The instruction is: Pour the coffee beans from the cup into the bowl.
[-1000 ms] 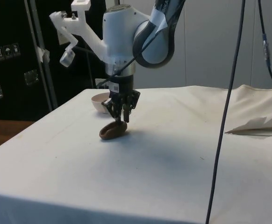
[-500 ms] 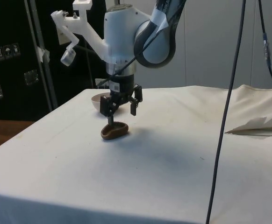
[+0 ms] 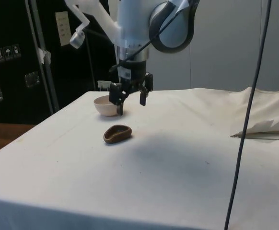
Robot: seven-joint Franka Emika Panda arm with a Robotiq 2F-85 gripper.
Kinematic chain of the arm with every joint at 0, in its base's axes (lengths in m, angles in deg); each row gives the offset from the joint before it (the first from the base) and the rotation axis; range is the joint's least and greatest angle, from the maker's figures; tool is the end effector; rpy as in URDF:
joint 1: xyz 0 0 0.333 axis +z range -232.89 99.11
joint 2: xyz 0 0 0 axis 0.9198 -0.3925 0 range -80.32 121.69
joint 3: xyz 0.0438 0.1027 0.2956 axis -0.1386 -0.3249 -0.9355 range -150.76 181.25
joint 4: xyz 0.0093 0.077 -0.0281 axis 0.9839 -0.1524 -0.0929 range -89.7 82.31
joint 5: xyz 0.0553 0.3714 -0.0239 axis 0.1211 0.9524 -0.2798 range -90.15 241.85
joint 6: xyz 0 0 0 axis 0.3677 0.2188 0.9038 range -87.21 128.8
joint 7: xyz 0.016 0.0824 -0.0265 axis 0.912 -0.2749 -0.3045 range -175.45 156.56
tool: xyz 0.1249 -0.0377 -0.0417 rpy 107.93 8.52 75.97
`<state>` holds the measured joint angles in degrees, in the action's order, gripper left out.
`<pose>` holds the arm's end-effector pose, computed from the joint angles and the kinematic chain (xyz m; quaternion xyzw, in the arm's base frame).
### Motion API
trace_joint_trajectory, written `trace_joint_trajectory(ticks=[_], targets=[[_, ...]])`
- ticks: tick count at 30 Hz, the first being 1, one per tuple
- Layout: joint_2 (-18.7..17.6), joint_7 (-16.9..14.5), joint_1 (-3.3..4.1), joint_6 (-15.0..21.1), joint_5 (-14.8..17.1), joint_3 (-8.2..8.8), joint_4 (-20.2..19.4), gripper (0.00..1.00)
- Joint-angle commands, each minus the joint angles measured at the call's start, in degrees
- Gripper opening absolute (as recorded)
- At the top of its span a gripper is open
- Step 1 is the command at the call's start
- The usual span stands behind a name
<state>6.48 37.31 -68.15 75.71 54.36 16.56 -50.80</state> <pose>0.5155 -0.0083 0.2168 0.9604 -0.2521 0.1126 0.0371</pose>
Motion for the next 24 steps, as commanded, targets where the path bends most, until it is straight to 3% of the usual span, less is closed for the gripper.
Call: trace_joint_trajectory(ticks=[1,3,6,12,24], targets=[[1.7,-0.5,-0.17,0.1,0.3,-0.17,-1.3,1.0],[1.3,-0.2,0.0,-0.1,0.0,0.06,-0.9,1.0],[5.0,-1.5,-0.11,-0.4,0.1,0.23,-3.4,1.0],[8.1,-2.9,0.0,-1.4,-0.6,0.97,-4.9,1.0],[10.4,-6.5,0.0,-4.5,-0.1,2.69,-4.3,1.0]])
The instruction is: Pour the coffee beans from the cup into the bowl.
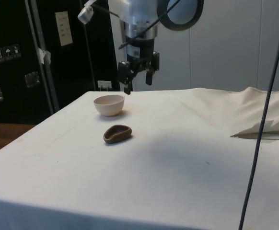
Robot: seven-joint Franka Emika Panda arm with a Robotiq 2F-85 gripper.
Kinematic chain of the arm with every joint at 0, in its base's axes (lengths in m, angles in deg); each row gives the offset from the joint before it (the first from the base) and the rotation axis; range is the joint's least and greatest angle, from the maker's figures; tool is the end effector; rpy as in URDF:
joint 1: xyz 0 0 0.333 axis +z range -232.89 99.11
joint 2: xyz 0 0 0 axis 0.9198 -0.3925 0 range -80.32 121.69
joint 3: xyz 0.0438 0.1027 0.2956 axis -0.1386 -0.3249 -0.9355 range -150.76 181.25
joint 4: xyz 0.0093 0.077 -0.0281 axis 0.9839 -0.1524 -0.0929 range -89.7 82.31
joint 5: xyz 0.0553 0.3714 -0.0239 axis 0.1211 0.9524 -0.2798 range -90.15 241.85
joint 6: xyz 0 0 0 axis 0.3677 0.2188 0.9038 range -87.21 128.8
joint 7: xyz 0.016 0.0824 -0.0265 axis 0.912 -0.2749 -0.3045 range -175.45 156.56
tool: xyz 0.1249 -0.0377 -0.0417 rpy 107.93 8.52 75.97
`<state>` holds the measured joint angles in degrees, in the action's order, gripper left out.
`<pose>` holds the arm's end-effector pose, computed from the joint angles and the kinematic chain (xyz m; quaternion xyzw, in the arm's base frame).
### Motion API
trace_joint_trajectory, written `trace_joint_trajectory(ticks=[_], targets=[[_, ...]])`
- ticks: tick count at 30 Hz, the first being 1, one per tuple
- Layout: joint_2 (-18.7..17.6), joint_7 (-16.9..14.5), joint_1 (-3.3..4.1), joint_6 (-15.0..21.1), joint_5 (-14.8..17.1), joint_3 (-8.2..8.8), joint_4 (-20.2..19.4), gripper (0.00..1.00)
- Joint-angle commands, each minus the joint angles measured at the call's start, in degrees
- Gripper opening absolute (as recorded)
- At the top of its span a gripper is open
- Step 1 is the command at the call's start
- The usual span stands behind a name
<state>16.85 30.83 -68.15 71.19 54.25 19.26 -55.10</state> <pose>0.4926 -0.0351 0.2717 0.9641 -0.2262 0.1266 0.0567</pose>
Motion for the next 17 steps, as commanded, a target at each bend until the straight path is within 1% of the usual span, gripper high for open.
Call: trace_joint_trajectory(ticks=[1,8,9,10,11,14,17], targets=[[0.1,-0.4,-0.11,-0.7,0.0,0.11,0.3,1.0],[0.9,-3.7,-0.11,-4.8,0.9,1.78,2.9,1.0],[0.3,-2.8,0.0,-4.2,0.0,1.83,3.0,1.0],[1.1,-4.1,-0.11,-5.3,0.9,1.89,3.0,1.0],[1.3,-4.4,-0.06,-5.6,1.0,2.06,3.2,1.0],[1.3,-4.4,0.11,-5.8,0.7,2.23,3.3,1.0],[1.3,-4.3,0.11,-5.8,0.6,2.23,3.3,1.0]])
